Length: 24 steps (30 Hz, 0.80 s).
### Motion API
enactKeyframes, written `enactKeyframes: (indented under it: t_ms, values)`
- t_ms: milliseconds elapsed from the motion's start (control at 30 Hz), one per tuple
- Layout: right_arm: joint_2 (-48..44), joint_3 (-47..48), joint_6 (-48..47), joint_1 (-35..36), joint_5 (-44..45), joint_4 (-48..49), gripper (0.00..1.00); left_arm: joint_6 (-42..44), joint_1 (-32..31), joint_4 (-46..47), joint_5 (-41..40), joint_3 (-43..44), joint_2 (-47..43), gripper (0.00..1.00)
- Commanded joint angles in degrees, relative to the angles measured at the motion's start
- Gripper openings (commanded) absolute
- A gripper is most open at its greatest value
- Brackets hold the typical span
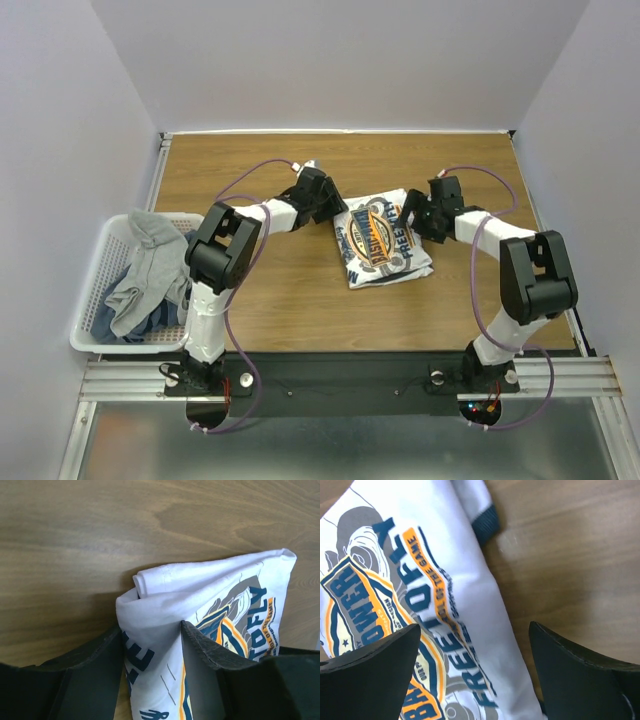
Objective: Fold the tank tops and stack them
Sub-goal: Neatly place the folded tank top to the corner
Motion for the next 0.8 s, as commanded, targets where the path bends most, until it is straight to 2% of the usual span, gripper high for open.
enactKeyframes:
  t_ms: [0,100,233,267,300,367,467,500,633,767]
  values:
    - [3.2,3.4,-2.4,0.2,-2.1,2.0,0.92,3.3,0.4,-4.2,1.5,5.1,2.2,0.58]
    - [4.8,3.5,-3.6,0.1,-2.7,1.9,0.82,4.1,0.6,-5.0,1.0,6.4,1.7,0.58]
    - [7.2,5.2,-4.6,0.2,-1.0,0.3,0.61,5.6,1.1,-6.5,0.2,7.5,-0.8,0.62]
    - [7.8,5.7,-4.8,0.2,-0.2,-0.1,0.47,6.2,1.3,-7.1,-0.4,7.8,-1.5,0.63]
    - [8.8,7.0,-5.1,0.2,0.2,-1.0,0.36,6.5,1.7,-8.4,-0.6,8.5,-3.1,0.65]
    - [9.8,8.2,-5.4,0.2,1.1,-1.8,0.21,7.0,1.9,-9.7,-2.1,9.2,-5.3,0.65]
    - [12.0,10.9,-6.5,0.2,5.2,-3.7,0.04,7.6,2.2,-12.8,-3.6,9.5,-11.2,0.65]
    - [12.7,11.9,-6.9,0.2,6.5,-4.4,0.01,7.7,2.1,-12.9,-3.8,9.1,-13.0,0.65]
    - [18.9,22.0,-10.1,-1.4,12.4,-8.8,0.0,8.4,1.8,-12.2,-1.8,1.9,-26.3,0.65]
    - [25.3,31.8,-11.2,-5.9,13.9,-10.6,0.01,11.0,2.0,-12.9,-2.2,-5.0,-37.2,0.67]
